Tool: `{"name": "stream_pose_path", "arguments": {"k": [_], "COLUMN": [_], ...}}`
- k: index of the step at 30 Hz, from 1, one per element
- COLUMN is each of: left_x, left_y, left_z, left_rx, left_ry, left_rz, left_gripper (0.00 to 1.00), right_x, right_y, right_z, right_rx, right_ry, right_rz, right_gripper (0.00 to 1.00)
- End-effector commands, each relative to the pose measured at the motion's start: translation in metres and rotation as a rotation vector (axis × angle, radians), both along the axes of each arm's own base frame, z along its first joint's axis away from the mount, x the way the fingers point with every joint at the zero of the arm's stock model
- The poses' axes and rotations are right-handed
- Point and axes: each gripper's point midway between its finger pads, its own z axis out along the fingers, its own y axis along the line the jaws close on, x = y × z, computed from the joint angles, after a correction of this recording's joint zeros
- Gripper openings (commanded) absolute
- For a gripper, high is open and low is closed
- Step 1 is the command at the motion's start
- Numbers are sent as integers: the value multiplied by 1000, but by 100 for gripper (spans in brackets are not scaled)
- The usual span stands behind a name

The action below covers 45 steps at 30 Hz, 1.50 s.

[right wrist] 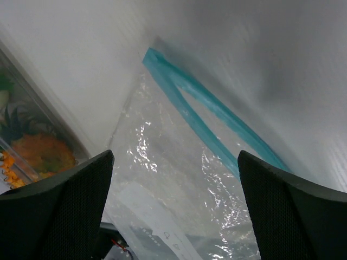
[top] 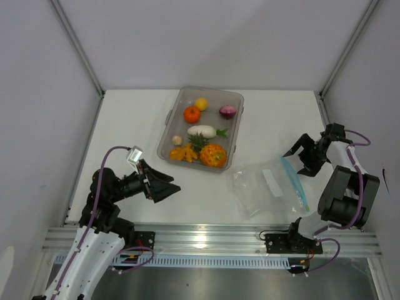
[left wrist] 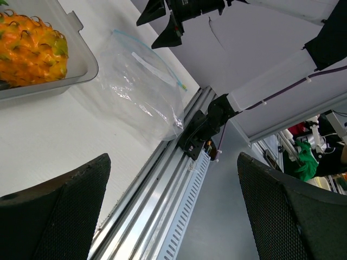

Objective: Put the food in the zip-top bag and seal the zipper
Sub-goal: Pick up the zipper food storage bag at the center of the board.

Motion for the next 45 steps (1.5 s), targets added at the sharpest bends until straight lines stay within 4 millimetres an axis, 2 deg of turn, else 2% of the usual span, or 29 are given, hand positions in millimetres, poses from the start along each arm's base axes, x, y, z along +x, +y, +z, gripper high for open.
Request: {"name": "stream_pose_path", "arguments": {"k": [1, 4, 8, 10, 14, 17, 18, 21, 25, 33, 35, 38, 42, 44, 45], "left_x": [-4, -4, -5, -6, -8, -8, -8, -6, -5, -8, -8, -7, -8, -8, -8], "left_y": [-2, -2, -2, -2, -2, -2, -2, -3, -5, -5, -5, -6, -6, -6, -6], "left_z": [14, 15, 17, 18, 18, 17, 16, 16, 16, 13, 11, 8, 12, 12, 12], "left_rx": [-27, -28, -33, -34, -40, -42, -42, -50, -65, -52, -50, -48, -52, -52, -52], "left_ry": [-37, -38, -37, -40, -37, -42, -42, -38, -30, -29, -26, -21, -32, -31, -30], "left_rz": [-35, -36, -39, -39, -42, -36, -36, -39, -54, -71, -71, -72, -75, -80, -78], "left_gripper": [99, 100, 100, 99, 100, 99, 99, 99, 99, 100, 100, 99, 100, 99, 99], "right_x": [3, 1, 1, -3, -3, -1, 3, 7, 11, 4, 4, 8, 12, 11, 10], "right_y": [24, 24, 37, 47, 25, 8, -5, -21, -30, 1, 10, 20, 48, 61, 70], "right_z": [7, 1, -2, -7, -8, 5, 11, 16, 8, -29, -32, -30, -17, -16, -13], "right_rx": [79, 74, 97, 98, 8, -72, -139, -193, -205, -92, -39, 12, 134, 192, 230], "right_ry": [-55, -34, -20, 5, 33, 9, 7, 26, 61, 128, 117, 89, 19, 14, 3], "right_rz": [88, 88, 128, 170, 102, 75, 55, 25, 19, 105, 132, 157, 228, 261, 284], "right_gripper": [97, 97, 95, 89, 89, 90, 91, 92, 94, 93, 93, 90, 84, 77, 69]}}
